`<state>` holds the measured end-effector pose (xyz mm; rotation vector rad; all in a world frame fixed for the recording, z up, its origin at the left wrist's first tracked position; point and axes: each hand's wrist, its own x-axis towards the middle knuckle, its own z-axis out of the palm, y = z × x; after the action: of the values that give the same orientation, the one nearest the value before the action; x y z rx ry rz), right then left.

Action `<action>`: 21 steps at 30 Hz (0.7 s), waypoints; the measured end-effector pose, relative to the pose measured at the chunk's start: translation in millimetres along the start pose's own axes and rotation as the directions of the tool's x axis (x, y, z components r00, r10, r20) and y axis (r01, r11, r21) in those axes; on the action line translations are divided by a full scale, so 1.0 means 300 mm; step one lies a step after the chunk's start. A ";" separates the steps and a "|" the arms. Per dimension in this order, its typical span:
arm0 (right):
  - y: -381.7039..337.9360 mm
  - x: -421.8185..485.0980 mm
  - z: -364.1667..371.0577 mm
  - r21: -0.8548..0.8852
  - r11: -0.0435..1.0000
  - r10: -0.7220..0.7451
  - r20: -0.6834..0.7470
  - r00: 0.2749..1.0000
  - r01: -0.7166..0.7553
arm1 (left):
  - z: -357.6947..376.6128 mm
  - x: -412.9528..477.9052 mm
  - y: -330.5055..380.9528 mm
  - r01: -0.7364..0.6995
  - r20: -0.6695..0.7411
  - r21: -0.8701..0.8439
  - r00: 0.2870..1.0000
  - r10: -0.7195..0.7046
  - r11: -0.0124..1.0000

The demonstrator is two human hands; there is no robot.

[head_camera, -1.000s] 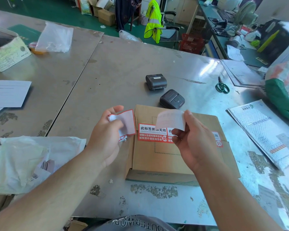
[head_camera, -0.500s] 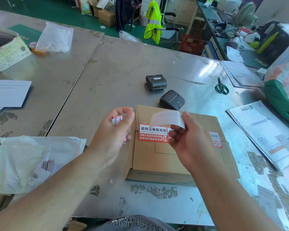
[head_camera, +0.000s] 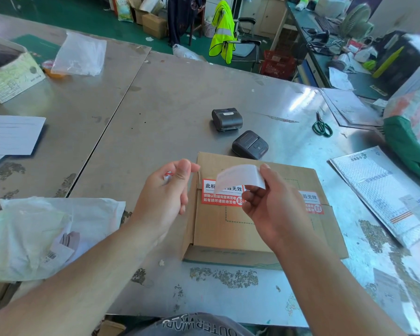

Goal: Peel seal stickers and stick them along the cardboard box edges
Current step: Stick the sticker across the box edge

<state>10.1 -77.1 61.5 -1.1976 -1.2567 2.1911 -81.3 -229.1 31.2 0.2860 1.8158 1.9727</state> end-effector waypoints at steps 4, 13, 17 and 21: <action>0.008 -0.008 0.008 -0.054 0.998 -0.030 -0.012 0.999 0.029 | -0.010 -0.013 0.001 -0.193 0.049 0.322 0.981 0.187 0.927; 0.033 -0.027 0.030 -0.246 0.965 -0.098 -0.028 0.995 0.089 | 0.002 -0.031 -0.016 -0.432 0.183 0.677 0.883 0.432 0.596; 0.038 -0.033 0.037 -0.243 0.966 -0.095 -0.016 0.995 0.088 | 0.002 -0.022 -0.023 -0.410 0.147 0.686 0.887 0.438 0.601; 0.033 -0.033 0.039 -0.213 0.974 -0.076 0.015 0.997 0.077 | -0.004 -0.012 -0.033 -0.315 0.080 0.654 0.933 0.351 0.688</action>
<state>7.6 -95.3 61.1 -1.1980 -1.5467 2.0479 -76.9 -231.2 21.7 0.8469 2.6070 1.4509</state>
